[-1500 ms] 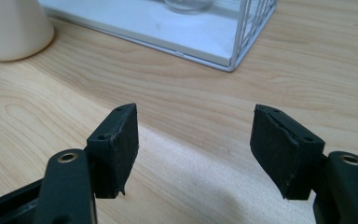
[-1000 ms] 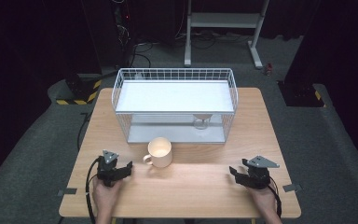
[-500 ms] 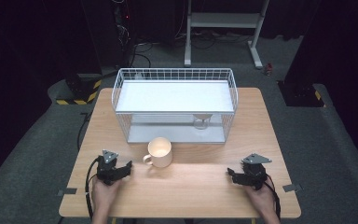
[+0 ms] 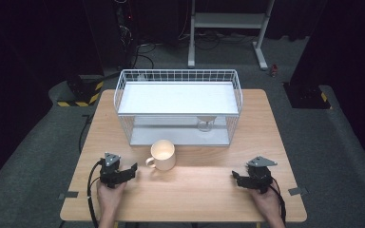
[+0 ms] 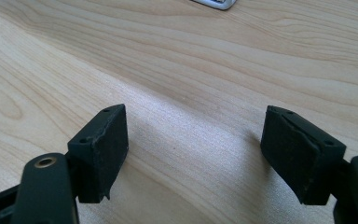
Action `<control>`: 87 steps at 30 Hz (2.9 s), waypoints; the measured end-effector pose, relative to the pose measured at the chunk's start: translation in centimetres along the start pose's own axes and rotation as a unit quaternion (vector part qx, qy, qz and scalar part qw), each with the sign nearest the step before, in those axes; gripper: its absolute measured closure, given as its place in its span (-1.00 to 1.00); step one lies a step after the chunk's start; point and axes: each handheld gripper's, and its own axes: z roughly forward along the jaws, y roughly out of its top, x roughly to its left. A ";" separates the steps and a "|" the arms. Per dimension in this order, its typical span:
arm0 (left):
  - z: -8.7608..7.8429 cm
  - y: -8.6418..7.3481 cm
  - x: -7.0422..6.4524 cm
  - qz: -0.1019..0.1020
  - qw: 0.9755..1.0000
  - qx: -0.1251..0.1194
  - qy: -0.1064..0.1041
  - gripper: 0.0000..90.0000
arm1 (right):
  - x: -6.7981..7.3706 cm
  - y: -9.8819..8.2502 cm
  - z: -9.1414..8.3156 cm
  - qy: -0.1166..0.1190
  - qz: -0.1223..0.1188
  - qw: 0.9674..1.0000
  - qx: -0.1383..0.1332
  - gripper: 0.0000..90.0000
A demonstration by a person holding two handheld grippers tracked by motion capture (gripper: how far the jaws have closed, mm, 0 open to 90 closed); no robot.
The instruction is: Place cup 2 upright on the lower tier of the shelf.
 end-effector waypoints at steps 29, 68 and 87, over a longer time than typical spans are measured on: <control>-4.5 -2.3 -4.1 0.046 0.995 -0.073 -0.054 -0.40 | 0.0 0.0 0.0 0.000 0.000 1.000 0.000 -0.48; -0.2 0.7 -7.1 0.044 0.990 -0.071 -0.114 -0.72 | -0.1 0.0 0.0 -0.007 0.006 1.000 0.001 -0.50; 1.0 3.2 -7.9 0.083 0.989 -0.047 -0.114 -0.89 | -0.1 0.0 0.0 -0.008 0.006 1.000 0.001 -0.50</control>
